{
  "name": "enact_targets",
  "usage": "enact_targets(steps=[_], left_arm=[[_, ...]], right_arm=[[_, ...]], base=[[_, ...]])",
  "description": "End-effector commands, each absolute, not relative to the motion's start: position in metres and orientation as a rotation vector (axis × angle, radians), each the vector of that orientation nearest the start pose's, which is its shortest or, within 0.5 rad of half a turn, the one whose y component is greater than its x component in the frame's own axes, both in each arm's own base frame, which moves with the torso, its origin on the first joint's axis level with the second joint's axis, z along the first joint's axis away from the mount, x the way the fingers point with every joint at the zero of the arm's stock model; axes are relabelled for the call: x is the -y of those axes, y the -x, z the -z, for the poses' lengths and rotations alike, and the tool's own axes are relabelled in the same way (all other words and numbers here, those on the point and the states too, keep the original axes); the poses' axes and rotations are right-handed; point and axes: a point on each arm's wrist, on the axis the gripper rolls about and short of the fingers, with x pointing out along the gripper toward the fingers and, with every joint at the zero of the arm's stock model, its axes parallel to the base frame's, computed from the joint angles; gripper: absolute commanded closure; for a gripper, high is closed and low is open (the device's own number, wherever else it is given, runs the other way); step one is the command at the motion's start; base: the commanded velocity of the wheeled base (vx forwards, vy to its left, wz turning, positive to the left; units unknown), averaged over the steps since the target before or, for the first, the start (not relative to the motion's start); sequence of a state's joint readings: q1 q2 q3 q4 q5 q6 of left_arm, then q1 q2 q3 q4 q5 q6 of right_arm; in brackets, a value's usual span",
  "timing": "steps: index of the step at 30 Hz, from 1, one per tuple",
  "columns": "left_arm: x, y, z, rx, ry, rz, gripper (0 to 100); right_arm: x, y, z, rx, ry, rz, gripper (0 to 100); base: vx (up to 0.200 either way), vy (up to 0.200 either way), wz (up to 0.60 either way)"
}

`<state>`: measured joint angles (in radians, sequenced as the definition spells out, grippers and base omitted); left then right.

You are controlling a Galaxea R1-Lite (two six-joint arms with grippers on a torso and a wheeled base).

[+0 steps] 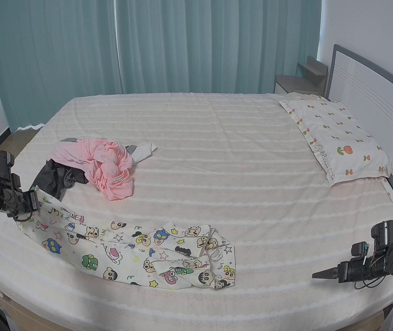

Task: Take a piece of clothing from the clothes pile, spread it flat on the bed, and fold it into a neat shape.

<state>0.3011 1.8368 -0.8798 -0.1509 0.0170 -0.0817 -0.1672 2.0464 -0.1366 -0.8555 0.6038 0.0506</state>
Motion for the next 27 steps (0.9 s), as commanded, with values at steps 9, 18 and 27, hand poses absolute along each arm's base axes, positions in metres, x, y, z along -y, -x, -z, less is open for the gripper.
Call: enact_targets(steps=[9, 18, 27], left_arm=[[0.077, -0.297, -0.149, -0.762, 0.111, -0.074, 100], [0.187, -0.315, -0.125, -0.782, 0.142, 0.033, 100], [0.234, -0.325, -0.097, -0.809, 0.137, 0.078, 100]], right_arm=[[0.021, -0.199, 0.01, -0.997, -0.448, -0.368, 0], [0.021, -0.2, 0.011, -1.002, -0.448, -0.368, 0], [0.021, -0.203, 0.012, -1.001, -0.445, -0.369, 0]], base=[[0.0, 0.0, 0.0], [0.0, 0.0, 0.0], [0.0, 0.0, 0.0]])
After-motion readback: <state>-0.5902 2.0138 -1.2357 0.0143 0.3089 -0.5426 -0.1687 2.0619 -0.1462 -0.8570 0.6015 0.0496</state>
